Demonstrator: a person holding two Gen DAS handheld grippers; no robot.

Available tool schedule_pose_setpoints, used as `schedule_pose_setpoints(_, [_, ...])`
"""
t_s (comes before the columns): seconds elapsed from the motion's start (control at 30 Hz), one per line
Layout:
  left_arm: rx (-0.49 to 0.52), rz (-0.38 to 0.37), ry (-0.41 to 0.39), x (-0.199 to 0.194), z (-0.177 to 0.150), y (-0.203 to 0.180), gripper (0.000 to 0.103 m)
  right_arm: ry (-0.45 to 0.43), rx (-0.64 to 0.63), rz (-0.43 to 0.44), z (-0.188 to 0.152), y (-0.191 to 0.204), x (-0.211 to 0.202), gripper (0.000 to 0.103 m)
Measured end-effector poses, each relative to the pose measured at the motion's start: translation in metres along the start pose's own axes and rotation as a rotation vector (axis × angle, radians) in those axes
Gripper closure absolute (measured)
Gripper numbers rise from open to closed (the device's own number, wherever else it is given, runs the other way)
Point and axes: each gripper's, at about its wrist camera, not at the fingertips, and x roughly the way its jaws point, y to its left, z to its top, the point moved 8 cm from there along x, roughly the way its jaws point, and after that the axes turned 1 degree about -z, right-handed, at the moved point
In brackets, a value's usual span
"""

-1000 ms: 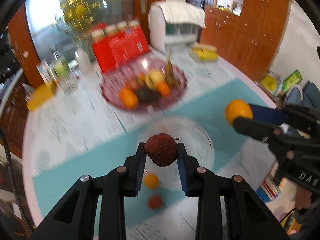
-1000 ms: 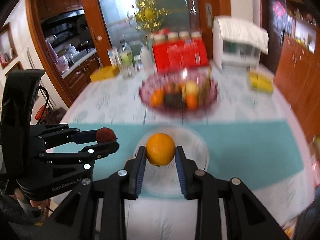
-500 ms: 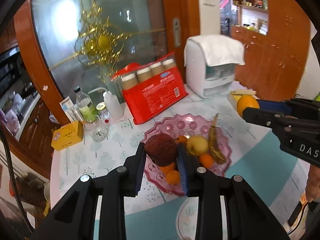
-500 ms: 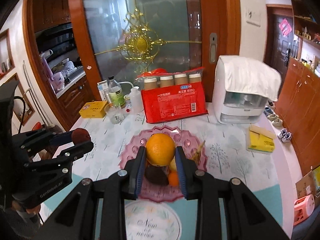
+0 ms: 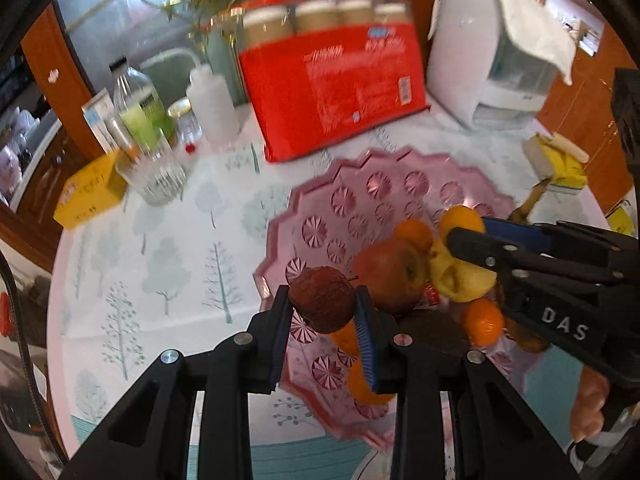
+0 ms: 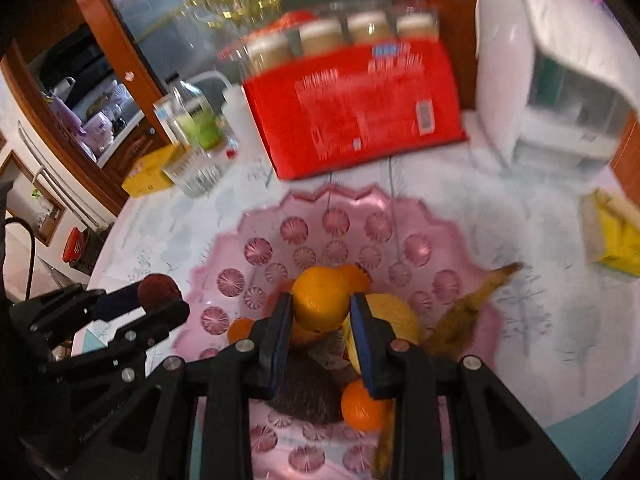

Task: Organize fruits
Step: 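Carry the lychee and orange over the pink bowl and lower them in, then open both tools to release the lychee and orange into the bowl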

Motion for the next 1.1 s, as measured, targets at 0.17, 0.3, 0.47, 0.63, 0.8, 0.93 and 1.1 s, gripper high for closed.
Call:
schedule_pose_setpoints(0.17, [-0.012, 0.003, 0.021, 0.025, 0.000, 0.002, 0.074, 0.013, -0.006, 0.010, 0.005, 0.003, 0.029, 0.073])
schedule_pose_setpoints(0.3, [-0.027, -0.002, 0.030, 0.038, 0.000, 0.003, 0.074, 0.011, -0.014, 0.014, 0.008, 0.007, 0.040, 0.073])
schedule_pose_setpoints(0.47, [-0.028, 0.005, 0.032, 0.046, -0.001, 0.004, 0.074, 0.009, -0.015, 0.015, 0.009, 0.007, 0.050, 0.071])
schedule_pose_setpoints(0.63, [-0.047, 0.007, 0.026, 0.047, 0.000, 0.007, 0.063, 0.027, 0.007, 0.034, 0.008, 0.004, 0.055, 0.070])
schedule_pose_setpoints(0.8, [-0.062, 0.017, -0.004, 0.038, 0.003, 0.012, 0.044, 0.007, 0.022, 0.042, 0.009, 0.002, 0.047, 0.070])
schedule_pose_setpoints(0.93, [-0.075, 0.023, -0.024, 0.026, 0.004, 0.015, 0.034, -0.022, 0.012, 0.035, 0.011, 0.004, 0.034, 0.070])
schedule_pose_setpoints(1.1, [-0.087, 0.027, -0.048, 0.007, 0.007, 0.017, 0.025, -0.055, 0.005, 0.028, 0.015, 0.008, 0.015, 0.070])
